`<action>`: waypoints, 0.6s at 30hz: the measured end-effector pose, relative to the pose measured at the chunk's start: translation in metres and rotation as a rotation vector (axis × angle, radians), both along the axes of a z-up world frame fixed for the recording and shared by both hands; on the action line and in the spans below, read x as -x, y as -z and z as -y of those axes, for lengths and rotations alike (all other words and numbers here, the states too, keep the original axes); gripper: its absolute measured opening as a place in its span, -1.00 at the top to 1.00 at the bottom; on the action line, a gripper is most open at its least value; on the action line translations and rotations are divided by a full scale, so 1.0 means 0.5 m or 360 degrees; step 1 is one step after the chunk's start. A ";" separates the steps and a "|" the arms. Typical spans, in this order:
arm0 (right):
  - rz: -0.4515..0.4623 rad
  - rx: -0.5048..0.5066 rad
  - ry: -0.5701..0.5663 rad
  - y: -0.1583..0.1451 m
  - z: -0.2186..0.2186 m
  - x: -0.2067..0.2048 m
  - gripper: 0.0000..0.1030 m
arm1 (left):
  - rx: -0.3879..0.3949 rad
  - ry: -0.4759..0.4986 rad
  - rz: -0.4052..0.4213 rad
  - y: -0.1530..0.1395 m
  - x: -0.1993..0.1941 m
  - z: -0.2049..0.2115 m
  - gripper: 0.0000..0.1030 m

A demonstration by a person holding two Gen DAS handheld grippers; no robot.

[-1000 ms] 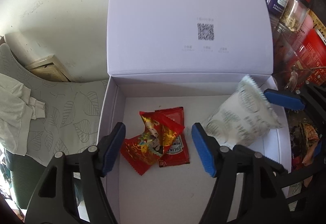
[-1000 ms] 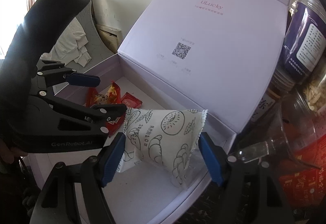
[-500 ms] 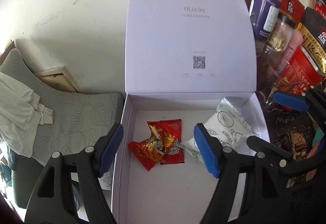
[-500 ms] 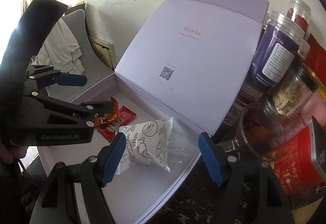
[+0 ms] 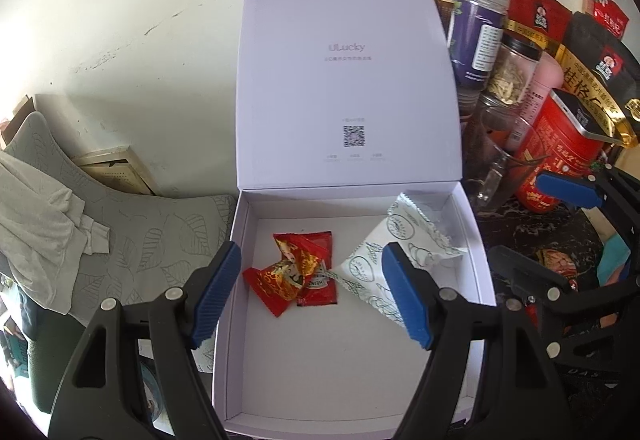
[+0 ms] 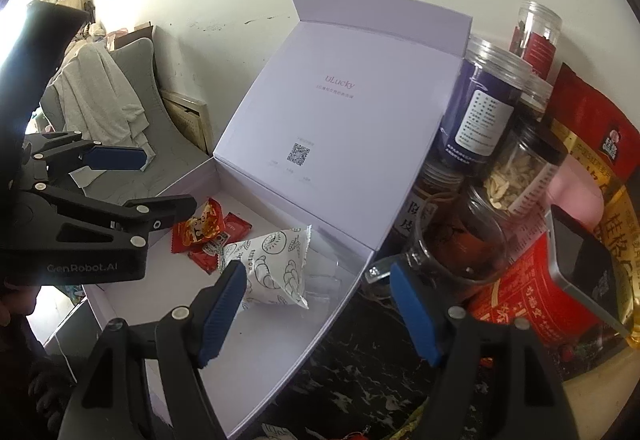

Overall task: Organize objects
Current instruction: 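Open both tools and withdraw them from the box toward the snack pile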

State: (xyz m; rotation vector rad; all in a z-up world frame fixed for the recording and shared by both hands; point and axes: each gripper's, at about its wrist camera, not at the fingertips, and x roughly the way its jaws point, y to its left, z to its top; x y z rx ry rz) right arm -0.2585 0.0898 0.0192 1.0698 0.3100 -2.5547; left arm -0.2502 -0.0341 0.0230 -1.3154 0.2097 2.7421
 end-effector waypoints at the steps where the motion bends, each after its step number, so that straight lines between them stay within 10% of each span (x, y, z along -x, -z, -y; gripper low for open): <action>1: -0.0004 -0.0003 0.0009 -0.002 -0.004 -0.004 -0.46 | 0.0004 0.0008 -0.0005 -0.001 -0.001 -0.002 -0.40; 18: -0.0012 -0.0033 0.0240 -0.007 -0.100 -0.074 -0.46 | 0.0012 0.0207 0.0019 0.008 -0.051 -0.103 -0.40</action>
